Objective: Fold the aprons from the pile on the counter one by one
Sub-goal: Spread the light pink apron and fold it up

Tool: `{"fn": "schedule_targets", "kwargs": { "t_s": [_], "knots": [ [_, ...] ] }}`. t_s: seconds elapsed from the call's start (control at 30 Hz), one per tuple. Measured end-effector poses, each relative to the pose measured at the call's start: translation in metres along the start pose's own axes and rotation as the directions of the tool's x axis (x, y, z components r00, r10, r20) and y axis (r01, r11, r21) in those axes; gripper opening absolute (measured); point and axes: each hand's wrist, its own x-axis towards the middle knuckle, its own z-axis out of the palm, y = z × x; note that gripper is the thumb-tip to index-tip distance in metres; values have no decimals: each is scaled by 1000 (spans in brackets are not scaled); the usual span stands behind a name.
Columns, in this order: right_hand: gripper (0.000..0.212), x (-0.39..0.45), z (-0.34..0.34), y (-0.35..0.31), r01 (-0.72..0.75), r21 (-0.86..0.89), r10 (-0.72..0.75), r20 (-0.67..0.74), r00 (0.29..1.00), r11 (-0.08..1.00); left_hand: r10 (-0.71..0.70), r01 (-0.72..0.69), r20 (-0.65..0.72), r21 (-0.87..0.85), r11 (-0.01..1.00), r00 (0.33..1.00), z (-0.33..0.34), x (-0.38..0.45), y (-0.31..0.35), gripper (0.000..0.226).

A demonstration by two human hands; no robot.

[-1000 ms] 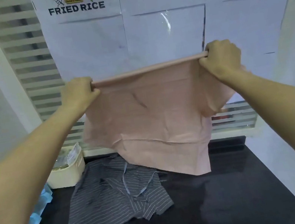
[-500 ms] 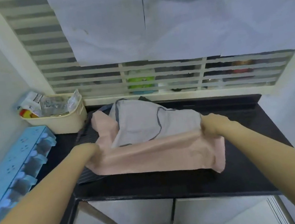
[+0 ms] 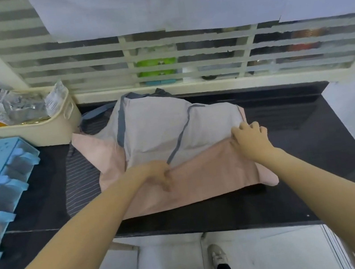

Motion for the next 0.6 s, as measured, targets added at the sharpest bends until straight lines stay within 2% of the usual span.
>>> {"fn": "schedule_targets", "kwargs": {
  "t_s": [0.03,0.07,0.13,0.17,0.2,0.23,0.27,0.33,0.37,0.4,0.43,0.47,0.5,0.57,0.6],
  "knots": [
    [12,2,2,6,-67,50,67,-3,998,996,-26,27,-17,51,998,1000,-6,6,-2,52],
    [21,4,4,11,-146,127,144,25,989,981,-53,57,-41,105,993,998,-12,11,-8,46],
    [59,6,7,23,-329,336,295,150,944,883,-126,145,-96,219,965,987,-25,19,-20,41],
    [74,6,8,28,-393,420,330,217,919,818,-163,192,-129,266,945,978,-26,22,-25,38],
    [79,6,9,33,-434,474,327,294,898,766,-182,225,-163,297,928,970,-26,27,-29,36],
    [75,5,10,38,-450,496,267,397,878,742,-202,253,-187,307,918,961,-26,33,-31,35],
    [68,4,11,42,-470,484,171,540,824,738,-226,280,-198,308,909,954,-24,37,-31,34],
    [55,-1,9,41,-487,358,3,803,596,797,-257,307,-203,271,912,945,-22,48,-31,35],
    [50,-4,9,39,-454,274,-17,869,494,848,-273,316,-199,230,920,941,-21,52,-31,36],
    [46,-6,9,34,-412,206,-8,901,434,888,-283,331,-237,194,923,929,-17,55,-30,36],
    [43,-7,10,28,-399,179,8,905,424,899,-257,347,-372,199,917,892,-10,59,-29,35],
    [39,-5,12,23,-444,208,18,892,452,871,-170,342,-549,228,912,819,-6,57,-23,34],
    [36,-4,12,18,-512,280,16,867,499,812,-91,340,-632,285,896,769,-4,48,-14,34],
    [35,2,12,6,-582,431,16,795,607,690,87,295,-677,428,855,731,0,36,5,34],
    [35,6,9,0,-574,482,22,753,658,662,178,216,-630,497,841,756,3,35,12,33]
  ]
}}
